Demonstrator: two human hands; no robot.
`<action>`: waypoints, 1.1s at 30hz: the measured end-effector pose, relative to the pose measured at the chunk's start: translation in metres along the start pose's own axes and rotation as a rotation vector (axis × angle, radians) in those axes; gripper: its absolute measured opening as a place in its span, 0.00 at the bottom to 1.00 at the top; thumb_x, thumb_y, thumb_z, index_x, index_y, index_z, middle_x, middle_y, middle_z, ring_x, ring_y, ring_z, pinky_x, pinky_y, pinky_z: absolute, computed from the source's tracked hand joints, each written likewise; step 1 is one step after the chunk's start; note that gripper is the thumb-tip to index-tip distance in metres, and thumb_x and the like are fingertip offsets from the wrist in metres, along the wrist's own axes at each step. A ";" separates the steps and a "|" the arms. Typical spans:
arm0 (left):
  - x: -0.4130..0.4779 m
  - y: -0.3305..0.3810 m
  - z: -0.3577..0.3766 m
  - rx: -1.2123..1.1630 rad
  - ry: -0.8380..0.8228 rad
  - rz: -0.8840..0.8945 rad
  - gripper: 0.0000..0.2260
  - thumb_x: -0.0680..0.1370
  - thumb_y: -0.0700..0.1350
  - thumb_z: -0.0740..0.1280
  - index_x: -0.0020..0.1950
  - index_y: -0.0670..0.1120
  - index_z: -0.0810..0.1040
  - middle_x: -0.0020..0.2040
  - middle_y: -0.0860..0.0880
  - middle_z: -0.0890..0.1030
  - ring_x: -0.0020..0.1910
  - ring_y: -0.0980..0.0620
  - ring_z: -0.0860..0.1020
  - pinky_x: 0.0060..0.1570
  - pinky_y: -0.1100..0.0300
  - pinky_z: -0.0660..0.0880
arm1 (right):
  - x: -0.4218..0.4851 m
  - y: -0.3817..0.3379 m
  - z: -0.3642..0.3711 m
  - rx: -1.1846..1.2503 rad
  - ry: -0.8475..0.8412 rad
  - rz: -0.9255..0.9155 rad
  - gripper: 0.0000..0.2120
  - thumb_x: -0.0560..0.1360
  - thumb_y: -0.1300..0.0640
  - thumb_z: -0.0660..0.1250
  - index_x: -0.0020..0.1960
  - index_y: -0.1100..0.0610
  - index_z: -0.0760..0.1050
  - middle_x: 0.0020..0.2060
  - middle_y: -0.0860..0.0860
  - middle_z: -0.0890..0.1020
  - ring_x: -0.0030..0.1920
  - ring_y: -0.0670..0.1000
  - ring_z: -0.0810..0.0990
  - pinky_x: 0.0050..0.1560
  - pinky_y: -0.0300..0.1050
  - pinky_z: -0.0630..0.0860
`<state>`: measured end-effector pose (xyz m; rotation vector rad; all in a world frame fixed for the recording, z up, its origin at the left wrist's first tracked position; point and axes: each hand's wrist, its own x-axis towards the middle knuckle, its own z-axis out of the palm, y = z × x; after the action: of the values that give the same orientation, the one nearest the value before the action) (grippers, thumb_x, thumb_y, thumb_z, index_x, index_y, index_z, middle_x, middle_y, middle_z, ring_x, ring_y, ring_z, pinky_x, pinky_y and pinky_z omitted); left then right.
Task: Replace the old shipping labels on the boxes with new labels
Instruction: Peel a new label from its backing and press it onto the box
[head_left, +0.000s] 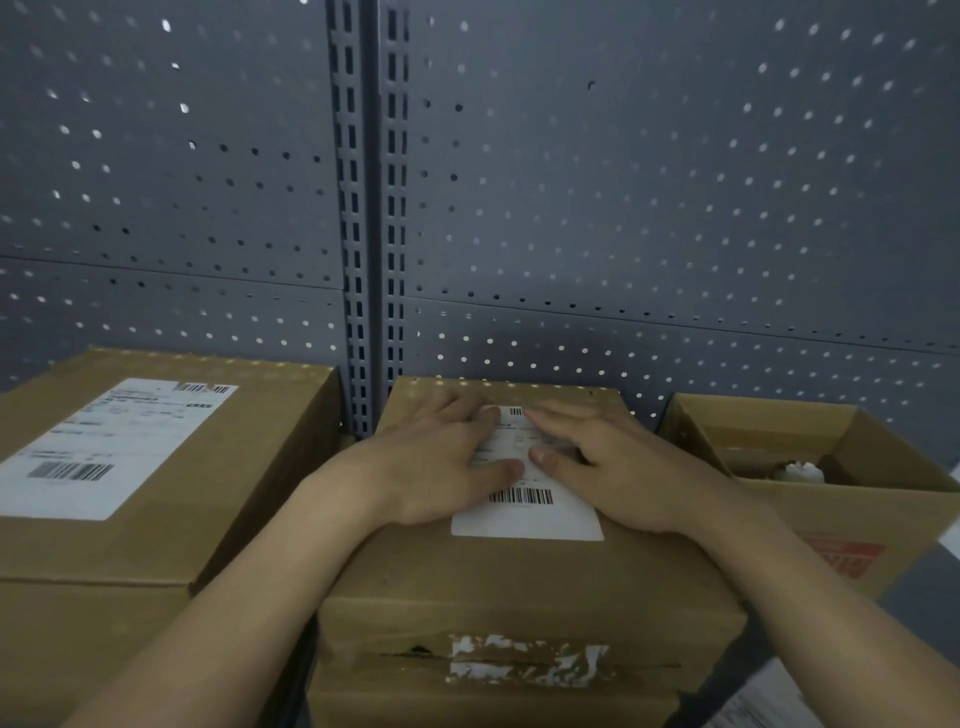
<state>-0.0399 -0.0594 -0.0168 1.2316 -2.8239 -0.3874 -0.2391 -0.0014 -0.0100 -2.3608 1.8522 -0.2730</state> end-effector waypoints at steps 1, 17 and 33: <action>0.001 -0.001 0.002 0.006 -0.024 -0.006 0.34 0.81 0.66 0.51 0.81 0.52 0.46 0.81 0.54 0.43 0.79 0.54 0.40 0.75 0.55 0.39 | 0.002 0.001 0.001 -0.026 -0.033 0.002 0.27 0.83 0.44 0.53 0.79 0.52 0.57 0.78 0.45 0.57 0.76 0.42 0.53 0.71 0.34 0.46; 0.000 -0.008 0.001 -0.110 0.123 -0.062 0.25 0.84 0.57 0.50 0.80 0.50 0.58 0.81 0.53 0.54 0.79 0.52 0.52 0.74 0.53 0.53 | 0.015 -0.001 0.004 -0.132 -0.045 0.002 0.26 0.83 0.43 0.49 0.79 0.48 0.53 0.79 0.42 0.52 0.78 0.44 0.48 0.78 0.50 0.44; -0.002 -0.011 0.007 -0.064 0.178 0.000 0.19 0.84 0.54 0.54 0.72 0.48 0.71 0.75 0.51 0.66 0.76 0.48 0.59 0.74 0.51 0.58 | 0.018 0.005 0.011 -0.142 -0.220 0.000 0.29 0.82 0.38 0.42 0.80 0.45 0.42 0.78 0.40 0.40 0.76 0.38 0.36 0.72 0.38 0.32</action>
<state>-0.0315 -0.0640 -0.0263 1.1899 -2.6414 -0.3457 -0.2371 -0.0202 -0.0211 -2.3684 1.8217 0.1179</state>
